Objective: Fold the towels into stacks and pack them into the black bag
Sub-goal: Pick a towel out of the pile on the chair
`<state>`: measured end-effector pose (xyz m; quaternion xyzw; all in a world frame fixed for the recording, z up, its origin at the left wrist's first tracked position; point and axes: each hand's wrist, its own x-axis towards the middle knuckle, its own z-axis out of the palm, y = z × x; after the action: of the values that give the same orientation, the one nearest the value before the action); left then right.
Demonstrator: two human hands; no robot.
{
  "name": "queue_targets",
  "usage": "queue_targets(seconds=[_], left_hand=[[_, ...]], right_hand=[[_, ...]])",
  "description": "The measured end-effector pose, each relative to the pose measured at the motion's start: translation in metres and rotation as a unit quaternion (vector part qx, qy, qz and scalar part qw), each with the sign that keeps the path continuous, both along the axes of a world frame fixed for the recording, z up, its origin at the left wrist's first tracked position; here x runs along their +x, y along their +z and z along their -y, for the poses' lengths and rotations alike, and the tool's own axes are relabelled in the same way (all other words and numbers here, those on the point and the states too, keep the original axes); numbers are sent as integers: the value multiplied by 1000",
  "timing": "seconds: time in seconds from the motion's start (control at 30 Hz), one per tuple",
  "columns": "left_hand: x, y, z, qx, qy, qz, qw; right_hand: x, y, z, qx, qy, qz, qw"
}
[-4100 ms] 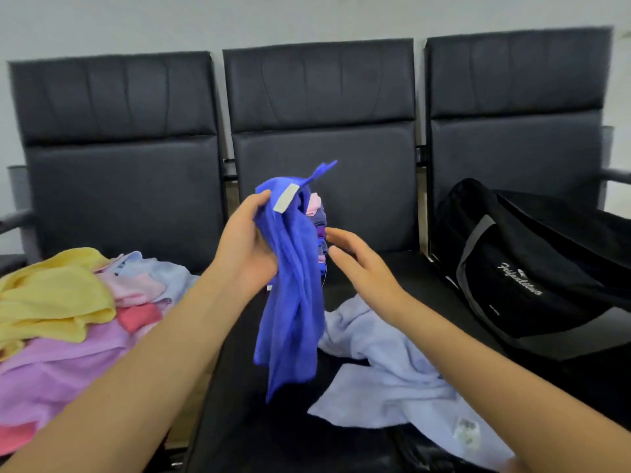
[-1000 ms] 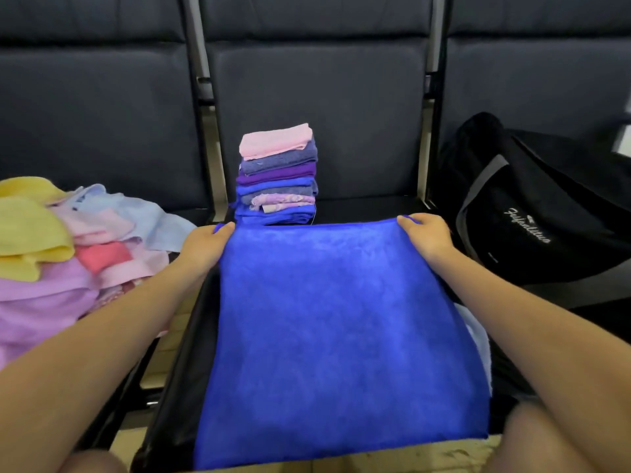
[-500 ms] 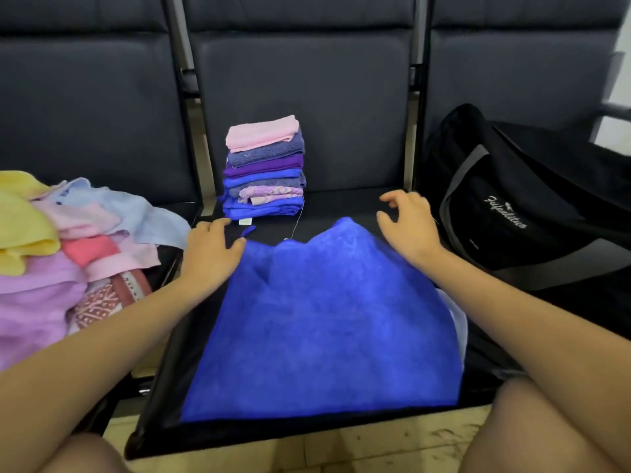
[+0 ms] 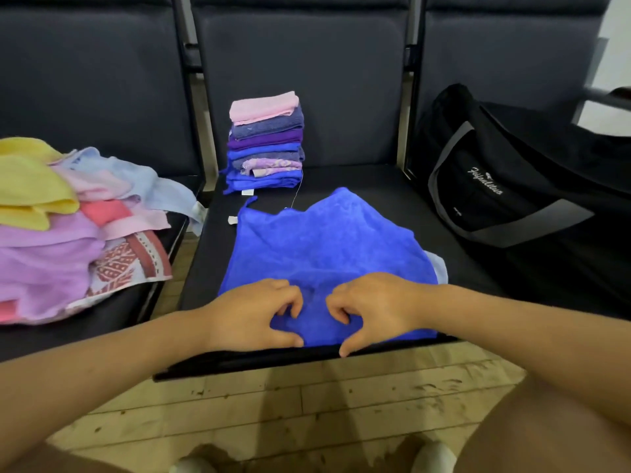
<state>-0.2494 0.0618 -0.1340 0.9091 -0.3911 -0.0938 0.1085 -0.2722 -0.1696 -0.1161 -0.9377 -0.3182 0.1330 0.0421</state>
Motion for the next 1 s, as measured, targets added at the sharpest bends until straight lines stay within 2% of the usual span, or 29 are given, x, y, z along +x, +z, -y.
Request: queue_targets(seconds=[0.13, 0.27, 0.43, 0.57, 0.6, 0.67, 0.73, 0.8, 0.9, 1.0], left_hand=[[1, -5, -2, 34, -43, 68, 996], [2, -5, -3, 29, -50, 82, 995], [8, 0, 4, -54, 9, 37, 998], [13, 3, 10, -131, 87, 1, 988], [13, 4, 12, -135, 102, -2, 986], [13, 8, 13, -129, 116, 12, 985], [14, 13, 11, -105, 112, 63, 986], [16, 18, 8, -76, 115, 115, 984], [25, 20, -2, -82, 138, 136, 978], [35, 21, -17, -76, 127, 152, 977]], right_hand=[[-3, -1, 6, 25, 13, 30, 999], [-5, -6, 11, 53, 11, 53, 997], [-1, -9, 10, 154, -77, 71, 982], [4, -12, 5, 196, -146, 141, 959], [4, -11, 2, 195, -148, 156, 957], [5, -4, 1, 132, -126, 196, 963], [7, 5, 3, 66, -109, 229, 965], [14, 15, 11, 69, -138, 222, 963], [27, 25, 29, 48, -171, 228, 957], [35, 31, 54, 105, -190, 190, 958]])
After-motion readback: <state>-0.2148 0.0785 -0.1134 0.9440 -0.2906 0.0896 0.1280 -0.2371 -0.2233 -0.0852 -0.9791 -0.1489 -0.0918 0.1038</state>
